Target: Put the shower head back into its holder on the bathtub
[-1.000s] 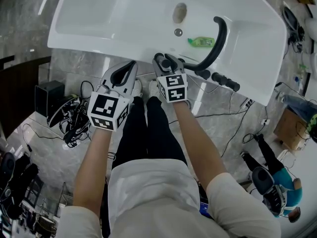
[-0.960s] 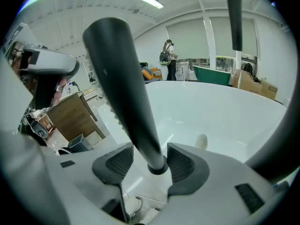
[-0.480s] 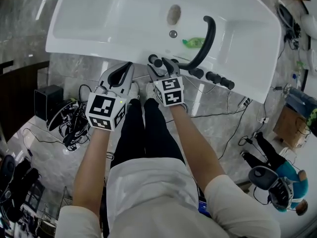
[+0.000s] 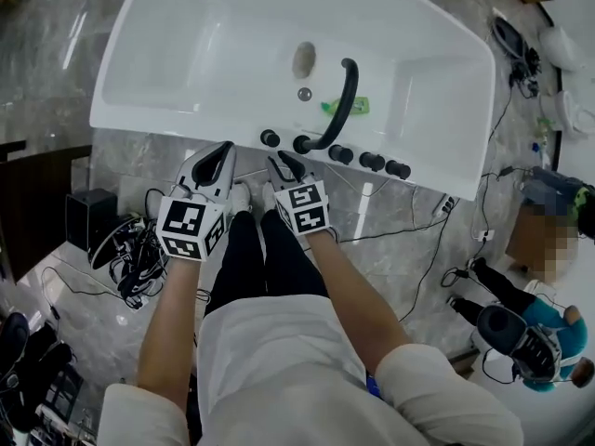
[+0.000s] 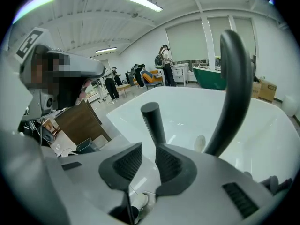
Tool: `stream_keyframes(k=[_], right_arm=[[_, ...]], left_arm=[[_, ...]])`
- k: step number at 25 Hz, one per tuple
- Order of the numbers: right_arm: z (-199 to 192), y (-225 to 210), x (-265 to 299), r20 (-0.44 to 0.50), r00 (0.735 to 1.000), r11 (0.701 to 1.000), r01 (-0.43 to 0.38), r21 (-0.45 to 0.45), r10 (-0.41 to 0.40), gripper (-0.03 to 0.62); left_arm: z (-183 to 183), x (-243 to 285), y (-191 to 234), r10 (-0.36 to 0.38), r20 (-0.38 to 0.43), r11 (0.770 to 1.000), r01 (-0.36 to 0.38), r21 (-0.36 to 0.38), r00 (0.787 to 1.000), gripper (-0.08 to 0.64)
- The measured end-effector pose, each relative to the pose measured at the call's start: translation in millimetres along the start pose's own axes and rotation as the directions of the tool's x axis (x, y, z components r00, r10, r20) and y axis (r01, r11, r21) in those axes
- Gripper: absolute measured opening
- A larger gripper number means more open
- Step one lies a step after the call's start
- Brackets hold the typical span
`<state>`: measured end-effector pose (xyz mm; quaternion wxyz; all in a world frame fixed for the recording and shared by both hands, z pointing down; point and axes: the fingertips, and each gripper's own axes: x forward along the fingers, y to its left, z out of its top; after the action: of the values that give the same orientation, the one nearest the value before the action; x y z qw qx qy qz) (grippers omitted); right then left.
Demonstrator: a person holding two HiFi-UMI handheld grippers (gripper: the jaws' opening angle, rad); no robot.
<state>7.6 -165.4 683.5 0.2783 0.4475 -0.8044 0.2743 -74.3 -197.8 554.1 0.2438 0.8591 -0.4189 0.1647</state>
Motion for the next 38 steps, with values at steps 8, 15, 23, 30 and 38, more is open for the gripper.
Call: stream_keyframes(k=[8,15,23,30,38], right_arm=[[39,-3,-48,0.07,0.997,0.999,-0.033,0.016,0.032,0.017],[95,-1,-100,0.181,0.979,0.995,-0.094,-0.018,0.096,0.017],[154,5,-157,0.327,0.938,0.993,-0.103,-0.062,0.118,0.017],[178,5,-191,0.393,0.912,0.99,-0.084,-0.109,0.12,0.017],[189,9,-203,0.424,0.9,0.992,-0.056,-0.115,0.1,0.017]], left_arm=[[32,-4,-16,-0.003,0.025,1.0,0.002,0.022,1.0,0.009],[70,-20,-33,-0.014,0.065,0.999,0.011,0.049,0.998,0.011],[106,-43,-51,-0.036,0.105,0.994,0.025,0.106,0.994,0.011],[137,-62,-58,-0.031,0.169,0.992,0.011,0.122,0.985,0.011],[144,-74,-56,-0.049,0.184,0.989,0.021,0.15,0.982,0.011]])
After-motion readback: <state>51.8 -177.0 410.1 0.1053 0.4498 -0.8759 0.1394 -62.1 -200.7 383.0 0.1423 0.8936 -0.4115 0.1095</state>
